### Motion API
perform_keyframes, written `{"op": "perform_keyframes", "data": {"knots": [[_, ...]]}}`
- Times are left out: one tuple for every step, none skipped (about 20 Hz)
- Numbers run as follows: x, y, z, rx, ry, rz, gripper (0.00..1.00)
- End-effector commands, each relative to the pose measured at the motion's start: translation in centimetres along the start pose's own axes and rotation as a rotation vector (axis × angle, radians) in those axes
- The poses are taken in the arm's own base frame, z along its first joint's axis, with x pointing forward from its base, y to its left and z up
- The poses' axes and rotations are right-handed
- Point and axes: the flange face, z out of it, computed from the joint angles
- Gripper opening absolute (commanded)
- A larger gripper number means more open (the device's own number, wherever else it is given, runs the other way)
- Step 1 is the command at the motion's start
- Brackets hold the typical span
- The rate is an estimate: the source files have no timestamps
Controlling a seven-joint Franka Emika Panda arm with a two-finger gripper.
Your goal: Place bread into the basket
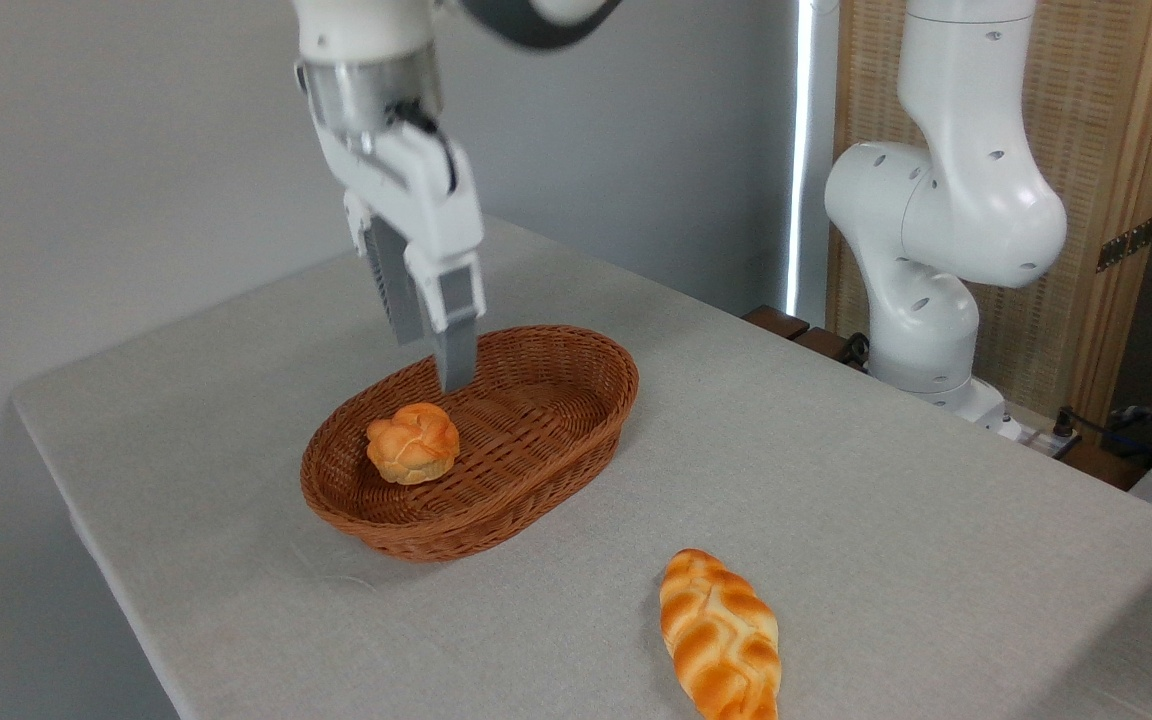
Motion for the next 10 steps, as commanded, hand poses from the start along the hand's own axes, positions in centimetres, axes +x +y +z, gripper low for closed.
{"op": "perform_keyframes", "data": {"knots": [[-2.9, -3.4, -3.8, 0.013, 0.006, -0.070, 1.00], [-3.0, -3.7, -4.5, 0.022, 0.019, -0.082, 1.00], [-2.9, -3.8, -4.7, 0.026, 0.022, -0.083, 1.00], [-2.7, -4.2, -4.6, 0.025, 0.023, -0.088, 1.00], [-2.3, -4.4, -4.6, 0.026, 0.024, -0.088, 1.00], [-2.0, -4.7, -4.4, 0.026, 0.024, -0.094, 1.00], [-1.8, -4.9, -4.5, 0.026, 0.026, -0.101, 1.00], [-1.7, -5.0, -4.5, 0.026, 0.028, -0.121, 1.00], [-1.7, -5.0, -4.6, 0.027, 0.029, -0.130, 1.00], [-1.7, -5.0, -4.6, 0.027, 0.029, -0.139, 1.00]]}}
